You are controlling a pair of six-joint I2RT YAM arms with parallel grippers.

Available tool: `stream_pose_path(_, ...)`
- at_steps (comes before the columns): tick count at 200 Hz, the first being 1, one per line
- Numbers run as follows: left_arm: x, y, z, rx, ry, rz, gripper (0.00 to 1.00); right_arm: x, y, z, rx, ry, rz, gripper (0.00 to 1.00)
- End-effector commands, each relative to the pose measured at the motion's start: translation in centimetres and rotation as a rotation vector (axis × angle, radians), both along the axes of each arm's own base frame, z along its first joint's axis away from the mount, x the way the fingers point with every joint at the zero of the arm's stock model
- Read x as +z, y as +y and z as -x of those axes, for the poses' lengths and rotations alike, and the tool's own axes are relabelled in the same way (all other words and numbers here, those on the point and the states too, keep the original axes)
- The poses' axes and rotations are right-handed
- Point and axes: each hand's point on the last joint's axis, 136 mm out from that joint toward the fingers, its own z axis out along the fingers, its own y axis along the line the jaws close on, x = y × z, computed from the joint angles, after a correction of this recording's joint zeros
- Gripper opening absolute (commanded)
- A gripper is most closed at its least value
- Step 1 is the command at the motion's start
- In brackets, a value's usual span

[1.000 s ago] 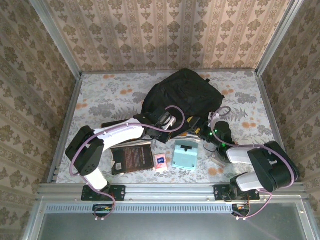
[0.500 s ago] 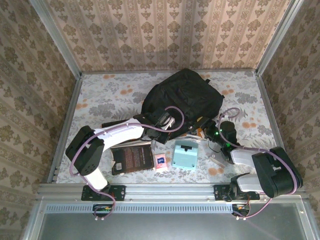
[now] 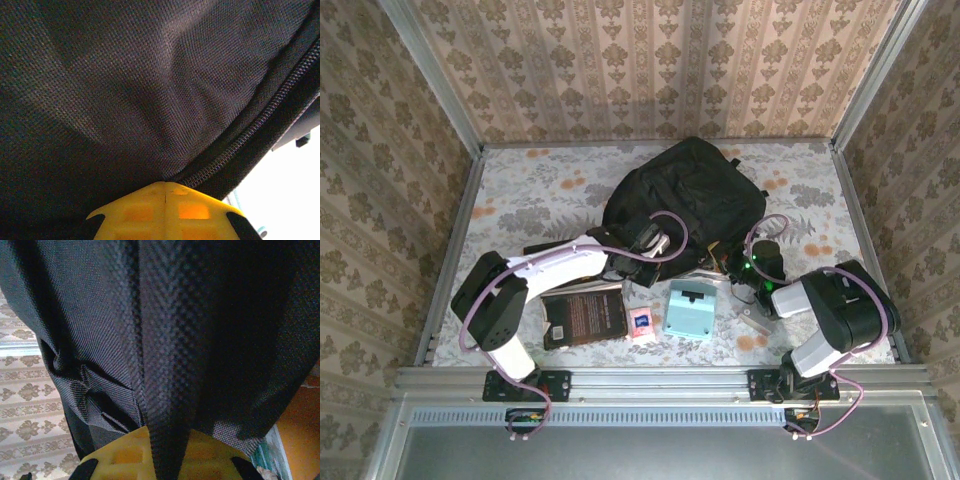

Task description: Pack the student bag

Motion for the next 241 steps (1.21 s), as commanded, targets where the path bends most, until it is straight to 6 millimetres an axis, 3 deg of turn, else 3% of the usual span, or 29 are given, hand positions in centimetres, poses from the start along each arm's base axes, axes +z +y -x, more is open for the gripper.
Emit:
stream_pose_path(1,4.2,0.1,-0.9,0.077,0.031,0.084,0.08,2.0,0.7,-0.5,0.043,-0.084,-0.001,0.0)
stream_pose_path(22,7.6,-0.5,-2.3,0.172,0.099,0.228,0.18,2.9,0.7,-0.3,0.052,-0.123,0.03,0.0)
stream_pose_path(31,8.7,-1.3,-2.7,0.2,0.148,0.294,0.26,3.2,0.5,-0.2,0.049,-0.136,0.039,0.0)
stream_pose_path(60,9.8,-4.6,-3.6,0.298,0.345,0.416,0.45,4.5,0.1,0.1,0.028,-0.183,0.065,0.0)
stream_pose_path(94,9.6,-7.7,-4.7,0.438,0.492,0.489,0.46,6.1,0.1,0.7,0.008,-0.237,0.109,0.0)
stream_pose_path(128,7.8,-8.4,-5.0,0.577,0.578,0.425,0.45,7.1,-0.4,1.3,-0.024,-0.279,0.143,0.0)
stream_pose_path(176,7.8,-10.3,-4.6,0.585,0.622,0.434,0.43,7.5,0.0,1.6,-0.016,-0.301,0.163,0.0)
stream_pose_path(202,7.8,-11.2,-4.5,0.574,0.646,0.462,0.37,7.3,0.3,1.6,-0.011,-0.303,0.164,0.0)
stream_pose_path(241,7.4,-11.7,-3.8,0.568,0.65,0.431,0.36,7.5,0.2,1.6,-0.014,-0.313,0.163,0.0)
